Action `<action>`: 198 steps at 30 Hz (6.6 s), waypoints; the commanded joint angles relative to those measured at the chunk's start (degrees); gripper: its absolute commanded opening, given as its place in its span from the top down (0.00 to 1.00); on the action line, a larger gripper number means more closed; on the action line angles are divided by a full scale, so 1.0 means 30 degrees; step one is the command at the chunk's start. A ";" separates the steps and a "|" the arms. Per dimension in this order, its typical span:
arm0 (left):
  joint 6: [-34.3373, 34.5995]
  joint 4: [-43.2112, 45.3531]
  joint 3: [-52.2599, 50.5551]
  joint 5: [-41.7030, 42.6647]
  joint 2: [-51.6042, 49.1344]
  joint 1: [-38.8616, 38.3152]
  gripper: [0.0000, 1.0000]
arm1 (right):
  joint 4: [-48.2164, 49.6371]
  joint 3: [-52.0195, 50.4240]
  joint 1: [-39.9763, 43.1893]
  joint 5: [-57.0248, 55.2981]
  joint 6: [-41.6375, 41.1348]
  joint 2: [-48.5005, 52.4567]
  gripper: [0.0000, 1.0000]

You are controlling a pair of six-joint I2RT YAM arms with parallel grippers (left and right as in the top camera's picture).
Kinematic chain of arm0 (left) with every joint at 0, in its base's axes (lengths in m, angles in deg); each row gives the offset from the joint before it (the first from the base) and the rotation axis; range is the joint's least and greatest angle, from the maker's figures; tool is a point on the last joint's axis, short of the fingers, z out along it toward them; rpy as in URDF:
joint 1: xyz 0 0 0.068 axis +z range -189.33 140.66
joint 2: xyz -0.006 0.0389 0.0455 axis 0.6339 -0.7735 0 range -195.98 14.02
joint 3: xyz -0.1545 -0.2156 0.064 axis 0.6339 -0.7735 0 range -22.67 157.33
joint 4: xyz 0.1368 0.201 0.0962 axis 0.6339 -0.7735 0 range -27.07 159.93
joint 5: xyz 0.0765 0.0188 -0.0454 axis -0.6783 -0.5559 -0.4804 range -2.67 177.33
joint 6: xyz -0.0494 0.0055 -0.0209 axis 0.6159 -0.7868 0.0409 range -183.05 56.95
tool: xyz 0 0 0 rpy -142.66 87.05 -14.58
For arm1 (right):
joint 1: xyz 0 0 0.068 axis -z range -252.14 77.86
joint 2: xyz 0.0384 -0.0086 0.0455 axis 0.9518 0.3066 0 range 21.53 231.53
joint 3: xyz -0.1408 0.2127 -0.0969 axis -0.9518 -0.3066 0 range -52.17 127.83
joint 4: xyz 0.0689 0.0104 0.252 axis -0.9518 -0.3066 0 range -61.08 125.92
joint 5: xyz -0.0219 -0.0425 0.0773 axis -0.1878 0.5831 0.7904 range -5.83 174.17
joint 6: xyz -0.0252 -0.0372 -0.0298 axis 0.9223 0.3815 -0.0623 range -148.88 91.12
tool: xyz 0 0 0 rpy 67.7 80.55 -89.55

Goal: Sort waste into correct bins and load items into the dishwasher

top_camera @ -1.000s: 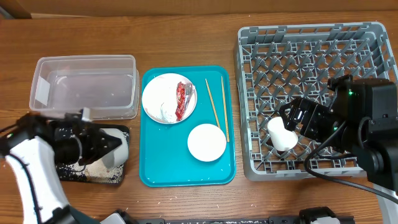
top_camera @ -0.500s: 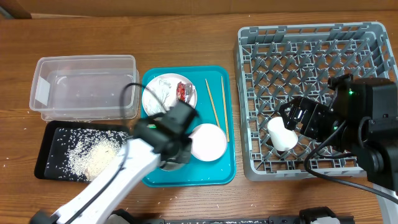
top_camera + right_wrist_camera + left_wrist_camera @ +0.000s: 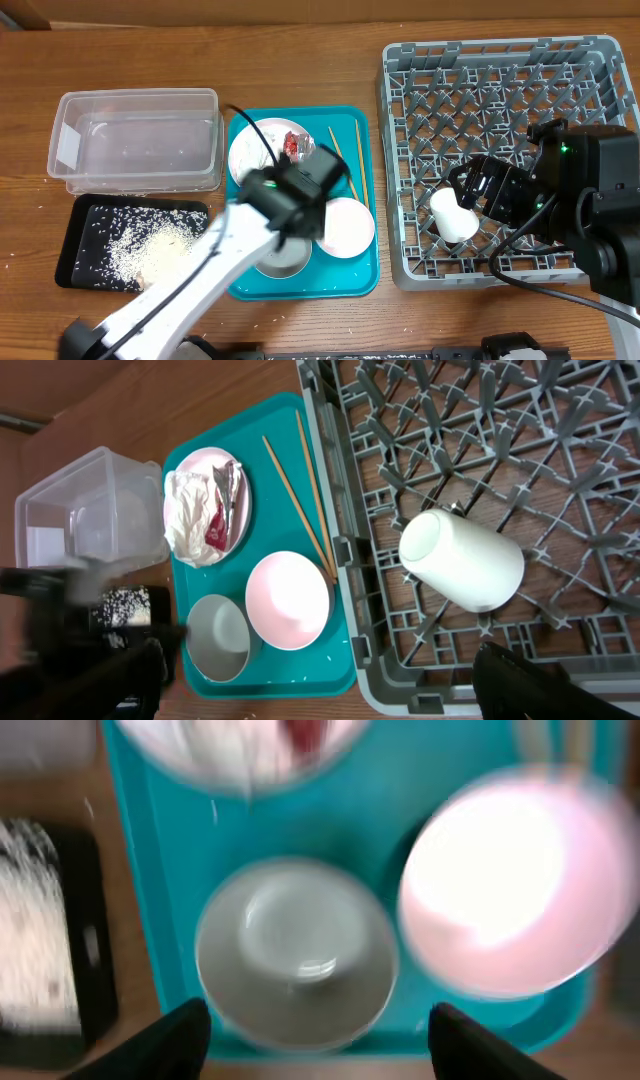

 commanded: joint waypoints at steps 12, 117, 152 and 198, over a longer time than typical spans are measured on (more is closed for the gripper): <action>-0.3912 0.4881 0.0612 0.1530 -0.7643 0.6156 0.39 | 0.0058 0.0459 0.0066 -0.0036 0.0102 -0.0044 0.00; -0.6266 -0.5566 0.7184 0.2674 0.3009 1.0659 0.41 | -0.0240 0.0452 0.0066 -0.0699 0.0102 -0.0044 0.00; -1.4243 1.5591 -1.3318 0.1858 2.2498 0.9675 0.00 | -0.0233 0.0452 0.0066 -0.0699 0.0102 0.0029 0.00; -1.3886 2.1128 -2.4064 0.2820 2.7802 1.0775 0.00 | 0.3388 -0.2885 -0.8546 0.1515 -0.1683 0.3883 0.00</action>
